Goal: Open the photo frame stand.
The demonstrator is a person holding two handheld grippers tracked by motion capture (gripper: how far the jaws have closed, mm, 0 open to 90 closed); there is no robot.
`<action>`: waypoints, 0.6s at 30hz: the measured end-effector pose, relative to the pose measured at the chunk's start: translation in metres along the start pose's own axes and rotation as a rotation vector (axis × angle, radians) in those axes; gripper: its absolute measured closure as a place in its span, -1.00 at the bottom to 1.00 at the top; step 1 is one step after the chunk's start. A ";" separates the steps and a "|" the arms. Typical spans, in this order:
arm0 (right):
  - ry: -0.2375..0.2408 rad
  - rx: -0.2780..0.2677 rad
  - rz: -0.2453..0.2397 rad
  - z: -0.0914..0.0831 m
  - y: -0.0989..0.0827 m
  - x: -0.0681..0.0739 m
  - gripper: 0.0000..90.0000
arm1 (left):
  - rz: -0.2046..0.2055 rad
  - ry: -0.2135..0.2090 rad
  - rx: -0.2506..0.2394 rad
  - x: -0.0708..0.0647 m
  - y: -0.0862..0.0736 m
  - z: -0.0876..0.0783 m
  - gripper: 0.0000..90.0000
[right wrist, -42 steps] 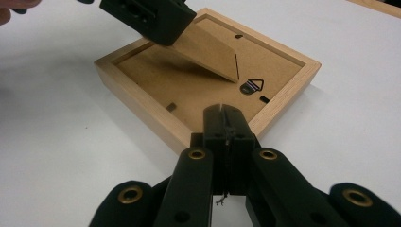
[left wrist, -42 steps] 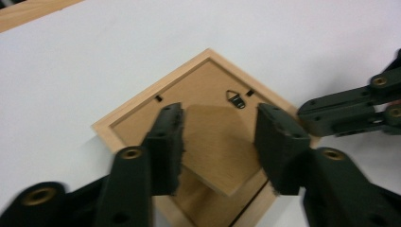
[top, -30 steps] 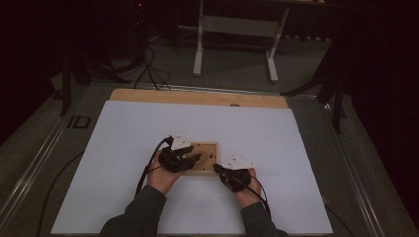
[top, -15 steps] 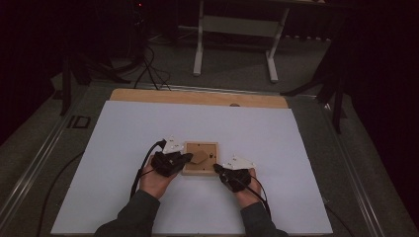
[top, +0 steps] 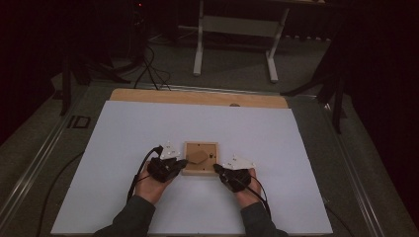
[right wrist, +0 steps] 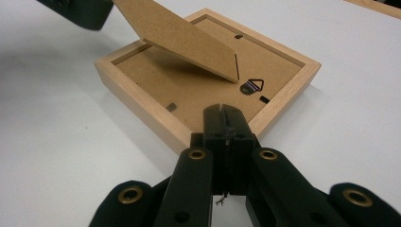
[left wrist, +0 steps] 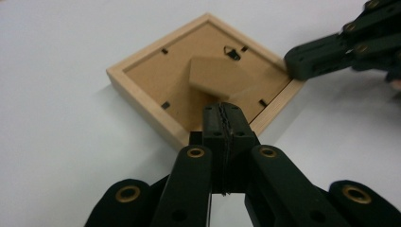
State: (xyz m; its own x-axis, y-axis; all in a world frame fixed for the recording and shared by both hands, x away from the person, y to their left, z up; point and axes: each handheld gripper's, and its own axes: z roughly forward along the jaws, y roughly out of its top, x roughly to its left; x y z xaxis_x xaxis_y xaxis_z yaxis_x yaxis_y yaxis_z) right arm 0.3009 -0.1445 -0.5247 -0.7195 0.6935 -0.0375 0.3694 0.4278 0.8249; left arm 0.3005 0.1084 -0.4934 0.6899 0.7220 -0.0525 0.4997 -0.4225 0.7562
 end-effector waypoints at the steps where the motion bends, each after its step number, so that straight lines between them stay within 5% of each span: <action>1: 0.000 0.000 0.000 0.000 0.000 0.000 0.99 | 0.000 0.000 0.000 0.000 0.000 0.000 0.99; 4: 0.000 0.000 -0.002 0.000 0.000 0.000 0.99 | -0.013 -0.003 0.029 0.003 -0.001 0.008 0.99; 18: -0.001 0.001 -0.004 0.000 0.000 0.000 0.99 | -0.028 -0.020 0.006 0.007 0.019 0.019 0.99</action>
State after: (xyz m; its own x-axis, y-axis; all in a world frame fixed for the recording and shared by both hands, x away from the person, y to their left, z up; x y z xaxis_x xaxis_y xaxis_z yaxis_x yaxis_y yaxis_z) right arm 0.3009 -0.1445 -0.5247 -0.7205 0.6922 -0.0416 0.3668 0.4313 0.8243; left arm 0.3241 0.0950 -0.4920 0.6856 0.7228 -0.0866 0.5224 -0.4057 0.7500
